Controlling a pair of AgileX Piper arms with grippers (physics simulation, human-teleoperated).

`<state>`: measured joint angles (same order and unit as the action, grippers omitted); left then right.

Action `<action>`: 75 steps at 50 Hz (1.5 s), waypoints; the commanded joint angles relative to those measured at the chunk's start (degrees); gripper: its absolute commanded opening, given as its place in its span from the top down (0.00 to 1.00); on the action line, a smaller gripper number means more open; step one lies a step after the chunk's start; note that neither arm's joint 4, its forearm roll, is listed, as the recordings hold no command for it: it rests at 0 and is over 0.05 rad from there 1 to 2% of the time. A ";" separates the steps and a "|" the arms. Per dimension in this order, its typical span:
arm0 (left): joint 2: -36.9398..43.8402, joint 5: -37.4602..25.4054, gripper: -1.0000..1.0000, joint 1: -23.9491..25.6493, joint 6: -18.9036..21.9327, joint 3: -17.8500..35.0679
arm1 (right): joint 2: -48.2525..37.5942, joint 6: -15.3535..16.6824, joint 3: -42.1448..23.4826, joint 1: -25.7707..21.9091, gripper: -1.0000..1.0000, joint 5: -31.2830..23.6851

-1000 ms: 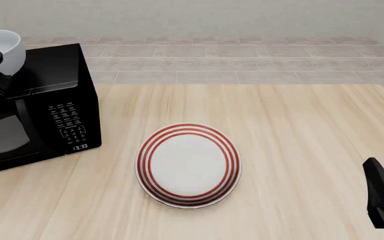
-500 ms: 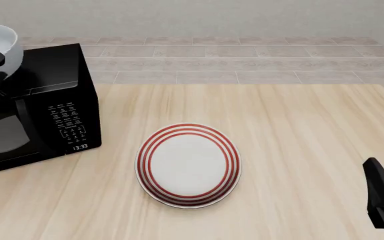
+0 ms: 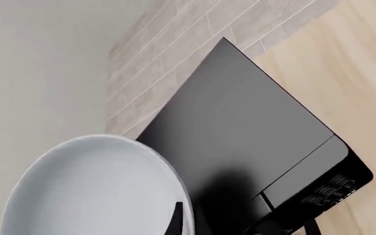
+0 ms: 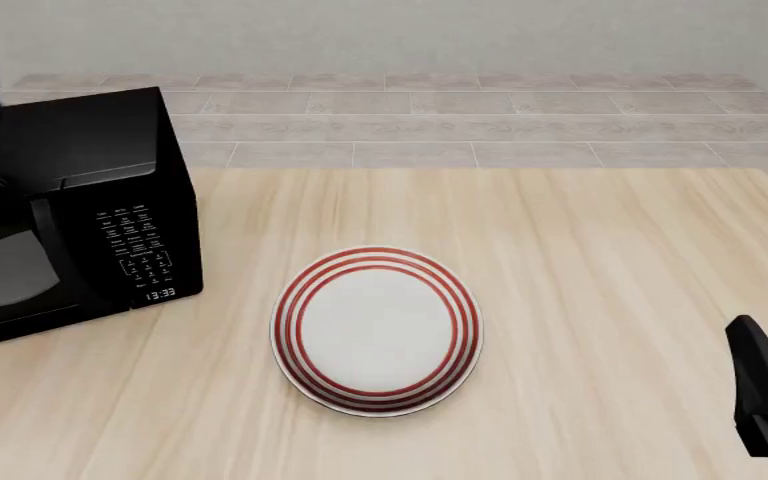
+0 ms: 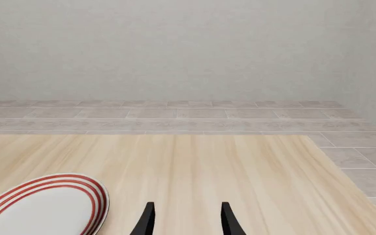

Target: Pick up the white bowl and put it on the plate.

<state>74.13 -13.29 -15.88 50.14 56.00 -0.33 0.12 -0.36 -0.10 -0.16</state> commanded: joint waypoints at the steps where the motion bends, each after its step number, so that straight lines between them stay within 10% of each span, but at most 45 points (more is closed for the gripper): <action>1: -3.53 -2.92 1.00 0.12 0.98 1.79 | 0.00 0.01 0.00 -0.01 0.00 0.00; 25: -13.84 -12.65 1.00 6.75 -3.39 2.16 | -0.01 0.01 0.00 0.00 0.00 0.00; 75: -27.28 -24.81 1.00 37.99 -10.00 2.73 | 0.01 0.01 0.00 0.00 0.00 0.00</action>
<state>48.54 -37.59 16.56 40.38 58.98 -0.33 0.12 -0.36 -0.10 -0.16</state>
